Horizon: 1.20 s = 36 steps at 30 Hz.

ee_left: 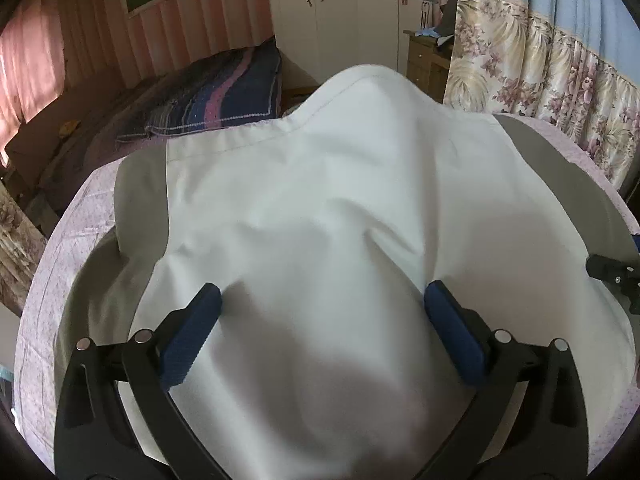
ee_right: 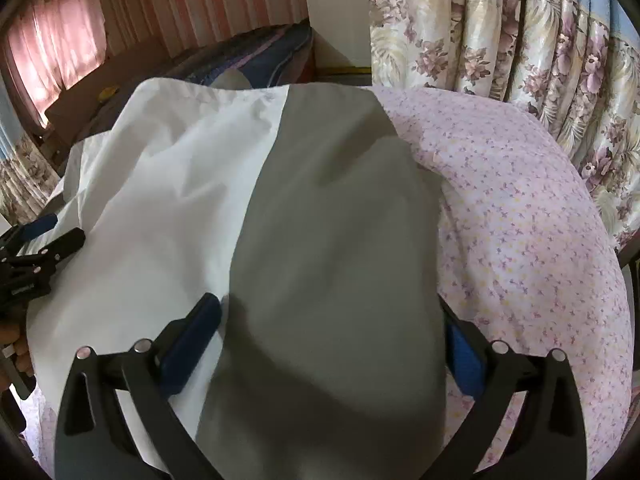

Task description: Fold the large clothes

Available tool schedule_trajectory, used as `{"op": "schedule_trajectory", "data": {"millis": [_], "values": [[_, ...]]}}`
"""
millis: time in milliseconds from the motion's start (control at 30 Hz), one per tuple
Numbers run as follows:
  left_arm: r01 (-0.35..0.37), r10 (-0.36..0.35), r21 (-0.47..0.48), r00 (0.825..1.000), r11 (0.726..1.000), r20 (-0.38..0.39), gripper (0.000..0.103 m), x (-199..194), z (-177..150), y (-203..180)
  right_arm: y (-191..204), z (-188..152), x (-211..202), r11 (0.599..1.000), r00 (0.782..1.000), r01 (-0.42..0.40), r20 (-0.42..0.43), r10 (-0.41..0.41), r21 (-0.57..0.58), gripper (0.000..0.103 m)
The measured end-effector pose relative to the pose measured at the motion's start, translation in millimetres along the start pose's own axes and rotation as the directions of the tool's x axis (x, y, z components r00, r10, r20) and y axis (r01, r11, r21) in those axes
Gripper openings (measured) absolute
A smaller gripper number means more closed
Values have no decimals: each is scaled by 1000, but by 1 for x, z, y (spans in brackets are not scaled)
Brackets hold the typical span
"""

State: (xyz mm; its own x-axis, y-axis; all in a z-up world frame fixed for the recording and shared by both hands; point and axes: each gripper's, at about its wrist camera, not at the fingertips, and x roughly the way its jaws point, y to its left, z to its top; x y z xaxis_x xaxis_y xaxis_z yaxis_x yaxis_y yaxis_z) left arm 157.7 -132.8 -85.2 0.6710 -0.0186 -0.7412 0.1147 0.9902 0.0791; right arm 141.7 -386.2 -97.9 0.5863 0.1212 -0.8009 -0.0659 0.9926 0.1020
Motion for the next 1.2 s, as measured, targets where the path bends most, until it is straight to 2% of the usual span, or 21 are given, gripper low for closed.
{"op": "schedule_trajectory", "data": {"millis": [200,300,433,500,567,600,667,767,867,933,967,1067,1133,1200], "values": [[-16,16,6,1000,1000,-14,100,11,-4,-4,-4,1,8,1000,1000,-20,-14,20,17,102],[-9,9,-3,1000,1000,-26,100,17,-4,-3,-6,1,13,998,998,-52,-34,53,46,102],[12,-13,-23,999,1000,-39,100,23,-4,-2,-1,0,15,998,998,-53,-38,55,44,99],[25,-26,-35,999,999,-40,100,25,-4,-1,1,0,14,997,998,-60,-31,62,45,88],[27,-28,-37,999,999,-41,100,25,-6,0,4,0,10,995,996,-88,-16,89,40,72],[26,-28,-36,999,999,-41,100,25,-6,1,6,0,9,995,996,-91,-13,92,32,69],[28,-29,-37,999,999,-43,100,25,-6,1,6,1,6,993,994,-107,-13,108,56,54],[28,-29,-35,999,999,-42,100,24,-6,0,4,6,-3,987,990,-140,1,141,81,40],[38,-39,-69,999,997,-4,100,9,-4,3,2,10,-14,979,985,-175,23,173,109,29],[79,-77,-90,997,993,21,100,-2,-1,1,4,15,-24,975,981,-193,41,189,110,25],[80,-80,-62,997,995,9,100,-3,1,-6,5,17,-27,974,980,-199,48,194,112,22],[25,-24,26,999,999,-45,100,12,2,-24,16,24,-46,971,974,-220,76,214,95,16],[40,-41,-14,996,999,-80,100,25,2,-20,26,30,-58,968,968,-239,90,232,71,14],[24,-29,-54,995,998,-97,100,34,4,-13,38,35,-70,965,962,-260,105,254,46,12]]}}
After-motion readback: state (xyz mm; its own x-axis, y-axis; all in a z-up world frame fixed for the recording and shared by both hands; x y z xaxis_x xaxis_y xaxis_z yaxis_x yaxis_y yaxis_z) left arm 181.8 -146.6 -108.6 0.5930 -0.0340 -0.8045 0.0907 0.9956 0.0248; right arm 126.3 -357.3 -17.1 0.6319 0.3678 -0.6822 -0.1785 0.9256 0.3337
